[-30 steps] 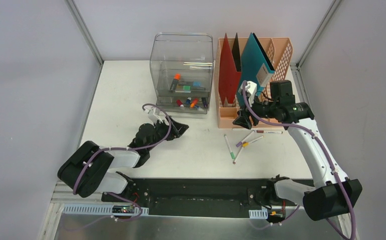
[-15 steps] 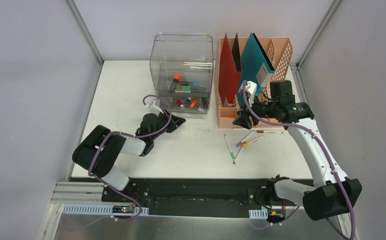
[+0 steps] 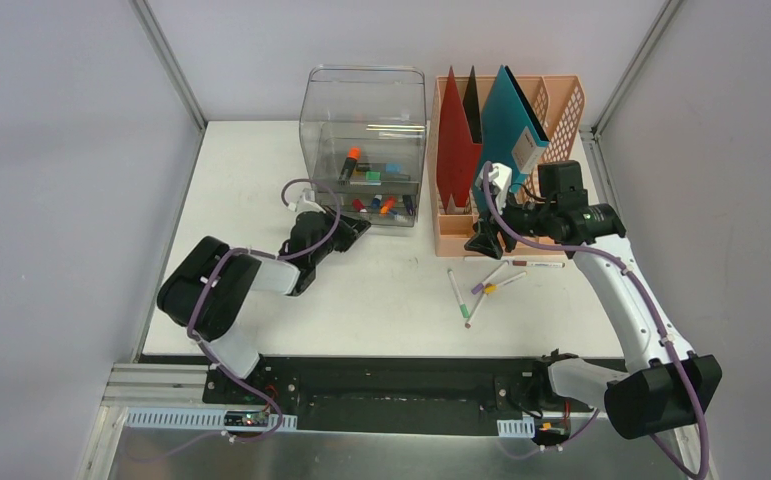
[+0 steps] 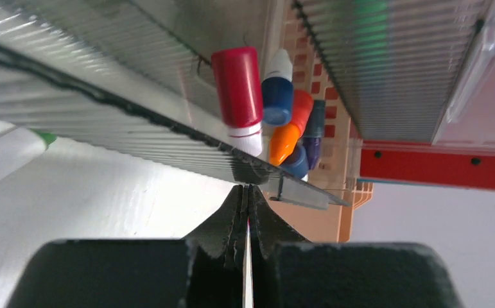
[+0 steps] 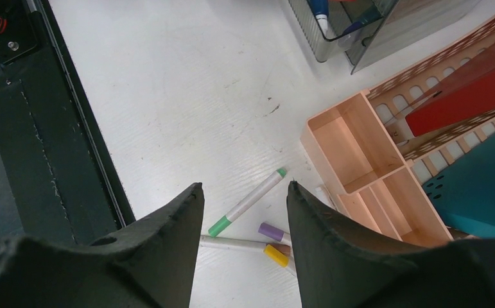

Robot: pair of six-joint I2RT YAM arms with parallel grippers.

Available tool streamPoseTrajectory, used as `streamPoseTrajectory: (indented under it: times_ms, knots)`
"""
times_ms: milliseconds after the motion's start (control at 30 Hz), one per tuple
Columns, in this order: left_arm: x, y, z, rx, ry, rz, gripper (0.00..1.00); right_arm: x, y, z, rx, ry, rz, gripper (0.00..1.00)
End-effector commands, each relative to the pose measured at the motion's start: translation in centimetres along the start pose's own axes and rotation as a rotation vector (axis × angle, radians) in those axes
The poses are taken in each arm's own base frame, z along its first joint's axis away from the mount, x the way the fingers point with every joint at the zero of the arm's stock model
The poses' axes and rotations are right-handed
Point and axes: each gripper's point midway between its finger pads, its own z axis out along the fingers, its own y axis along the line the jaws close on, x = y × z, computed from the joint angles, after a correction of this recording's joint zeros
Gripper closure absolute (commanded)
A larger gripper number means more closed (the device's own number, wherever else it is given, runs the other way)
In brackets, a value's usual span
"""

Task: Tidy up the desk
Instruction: Close the drawer in the storage box.

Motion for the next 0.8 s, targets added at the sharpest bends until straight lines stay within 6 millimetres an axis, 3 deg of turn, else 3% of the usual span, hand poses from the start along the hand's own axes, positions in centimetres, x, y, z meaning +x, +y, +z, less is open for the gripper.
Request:
streamPoseTrajectory:
  times_ms: [0,100,233,467,767]
  knots:
    - [-2.1,-1.3,1.6,0.009,-0.059,-0.054,1.0,-0.4,0.1,0.0,-0.024,-0.023,-0.021,0.47]
    - [-2.6,-1.5,2.4,0.023,-0.056,-0.075,0.98,-0.4,0.1,0.1,-0.027,-0.021,-0.022,0.47]
    - [-3.2,-1.9,3.5,0.048,-0.043,-0.099,0.82,-0.3,0.2,0.1,-0.028,-0.017,-0.022,0.47]
    - [-4.4,-2.4,4.8,0.09,-0.028,-0.108,0.64,-0.2,0.2,0.1,-0.033,-0.014,-0.019,0.47]
    - [-4.2,-2.7,5.1,0.181,-0.002,-0.108,0.46,0.0,0.1,0.2,-0.039,-0.009,-0.013,0.47]
